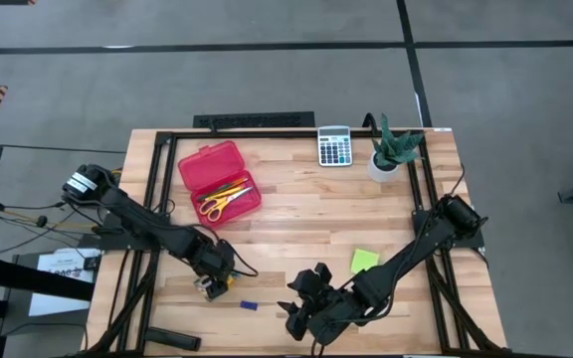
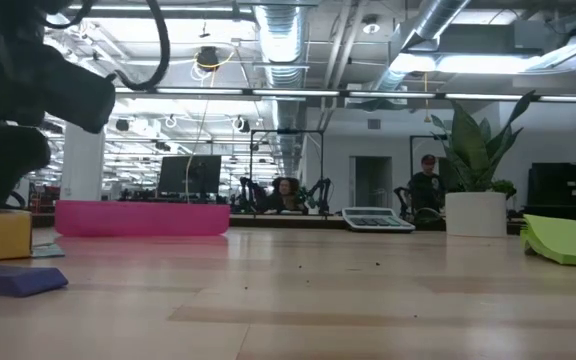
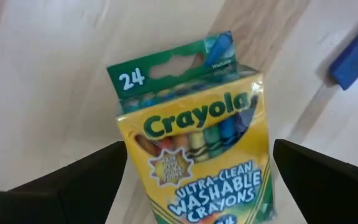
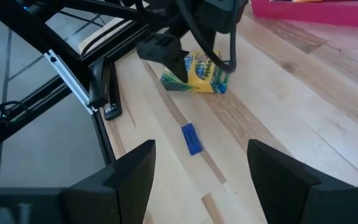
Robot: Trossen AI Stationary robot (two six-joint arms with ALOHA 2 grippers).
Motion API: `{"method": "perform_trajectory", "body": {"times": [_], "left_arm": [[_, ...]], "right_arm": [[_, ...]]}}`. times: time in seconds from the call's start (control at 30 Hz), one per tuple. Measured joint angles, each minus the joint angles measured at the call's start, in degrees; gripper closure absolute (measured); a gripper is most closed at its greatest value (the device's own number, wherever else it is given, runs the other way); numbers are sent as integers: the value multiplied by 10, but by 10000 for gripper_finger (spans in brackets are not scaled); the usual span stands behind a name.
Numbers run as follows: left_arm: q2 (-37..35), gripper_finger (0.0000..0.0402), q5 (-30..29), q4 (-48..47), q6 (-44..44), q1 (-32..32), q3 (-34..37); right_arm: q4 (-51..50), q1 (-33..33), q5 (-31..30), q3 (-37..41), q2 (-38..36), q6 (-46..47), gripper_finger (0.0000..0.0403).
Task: Pack school essentials
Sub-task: Put the yellow crayon box into the red supply box
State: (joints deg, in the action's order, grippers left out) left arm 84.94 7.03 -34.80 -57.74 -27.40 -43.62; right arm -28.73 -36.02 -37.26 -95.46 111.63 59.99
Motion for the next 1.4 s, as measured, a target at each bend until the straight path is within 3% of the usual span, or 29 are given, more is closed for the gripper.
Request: {"method": "perform_trajectory", "body": {"times": [0.6,1.1,1.4], "left_arm": [[5,3,-59,-2,-40,-1,0],[61,3,-44,-4,-67,4,-6],[65,3,-79,-42,-84,5,-30]], "right_arm": [[-8,1,0,0,0,-5,143],[-8,1,0,0,0,-5,143],[-8,1,-1,0,0,-5,143]]}}
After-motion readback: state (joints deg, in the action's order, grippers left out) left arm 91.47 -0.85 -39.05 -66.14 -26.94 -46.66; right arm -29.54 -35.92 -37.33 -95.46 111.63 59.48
